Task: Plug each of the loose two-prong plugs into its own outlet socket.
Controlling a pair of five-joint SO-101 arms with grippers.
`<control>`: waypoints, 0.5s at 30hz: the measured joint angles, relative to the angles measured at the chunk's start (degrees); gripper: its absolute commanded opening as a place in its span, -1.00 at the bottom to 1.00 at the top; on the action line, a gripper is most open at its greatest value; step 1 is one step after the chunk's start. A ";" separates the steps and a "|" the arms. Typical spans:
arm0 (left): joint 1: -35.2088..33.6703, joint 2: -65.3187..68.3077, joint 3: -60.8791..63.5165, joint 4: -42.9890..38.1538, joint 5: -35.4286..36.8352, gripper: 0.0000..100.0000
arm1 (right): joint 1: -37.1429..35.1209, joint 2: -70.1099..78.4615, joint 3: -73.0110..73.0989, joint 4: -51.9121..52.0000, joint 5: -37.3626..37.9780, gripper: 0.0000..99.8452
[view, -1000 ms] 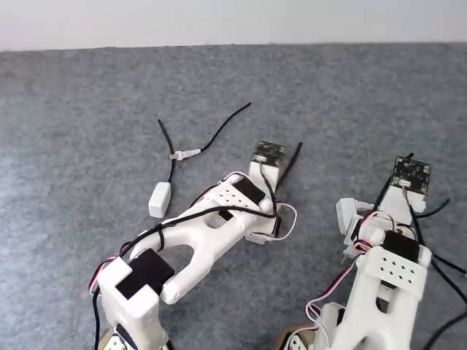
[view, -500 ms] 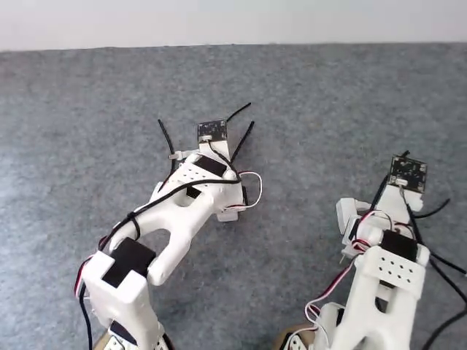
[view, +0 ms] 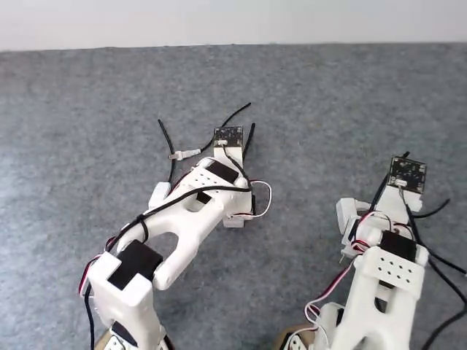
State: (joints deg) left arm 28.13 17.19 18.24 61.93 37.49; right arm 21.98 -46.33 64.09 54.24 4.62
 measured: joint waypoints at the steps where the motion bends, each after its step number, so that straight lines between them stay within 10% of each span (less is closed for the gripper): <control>1: 0.00 0.00 0.09 -0.18 0.44 -0.97 | 0.00 0.00 0.00 0.00 0.00 -0.98; 15: 0.00 0.26 0.97 -2.55 1.23 -0.51 | 0.00 0.00 0.00 0.00 0.00 -0.98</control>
State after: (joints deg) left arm 28.13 17.45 19.21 59.38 38.73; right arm 21.98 -46.33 64.09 54.24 4.62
